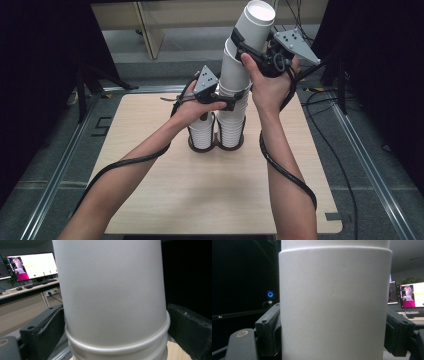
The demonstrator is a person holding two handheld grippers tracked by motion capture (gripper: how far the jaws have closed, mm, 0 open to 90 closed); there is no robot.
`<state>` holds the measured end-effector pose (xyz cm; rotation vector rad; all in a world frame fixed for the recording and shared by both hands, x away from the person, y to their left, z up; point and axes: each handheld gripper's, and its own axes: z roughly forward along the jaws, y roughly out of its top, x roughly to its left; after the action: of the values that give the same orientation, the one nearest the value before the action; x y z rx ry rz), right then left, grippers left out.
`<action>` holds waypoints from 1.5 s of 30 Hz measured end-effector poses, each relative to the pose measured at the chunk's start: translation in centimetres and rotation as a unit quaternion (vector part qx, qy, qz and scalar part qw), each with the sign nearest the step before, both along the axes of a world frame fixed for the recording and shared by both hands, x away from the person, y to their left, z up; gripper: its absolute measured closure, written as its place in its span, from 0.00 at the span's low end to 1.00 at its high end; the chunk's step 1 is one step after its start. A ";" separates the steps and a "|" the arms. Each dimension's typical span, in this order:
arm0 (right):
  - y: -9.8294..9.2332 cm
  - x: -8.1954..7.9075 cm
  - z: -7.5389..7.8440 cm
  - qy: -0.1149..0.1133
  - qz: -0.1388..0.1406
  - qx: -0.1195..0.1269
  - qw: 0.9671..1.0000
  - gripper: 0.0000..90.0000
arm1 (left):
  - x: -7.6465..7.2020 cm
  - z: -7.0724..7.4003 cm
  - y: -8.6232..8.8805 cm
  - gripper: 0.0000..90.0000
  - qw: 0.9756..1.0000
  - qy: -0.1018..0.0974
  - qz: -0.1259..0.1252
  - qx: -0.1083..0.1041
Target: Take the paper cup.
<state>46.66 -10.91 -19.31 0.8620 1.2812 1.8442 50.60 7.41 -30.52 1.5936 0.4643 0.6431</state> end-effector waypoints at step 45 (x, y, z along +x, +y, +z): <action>-6.6 -5.5 -6.6 0.059 -0.023 0.034 0.997 0.22 | -6.7 -0.8 5.4 0.00 0.999 -0.035 -0.008 0.017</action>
<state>41.15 -17.46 -25.86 1.0417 1.2659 1.8326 43.92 12.85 -31.30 1.6000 0.3909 0.6959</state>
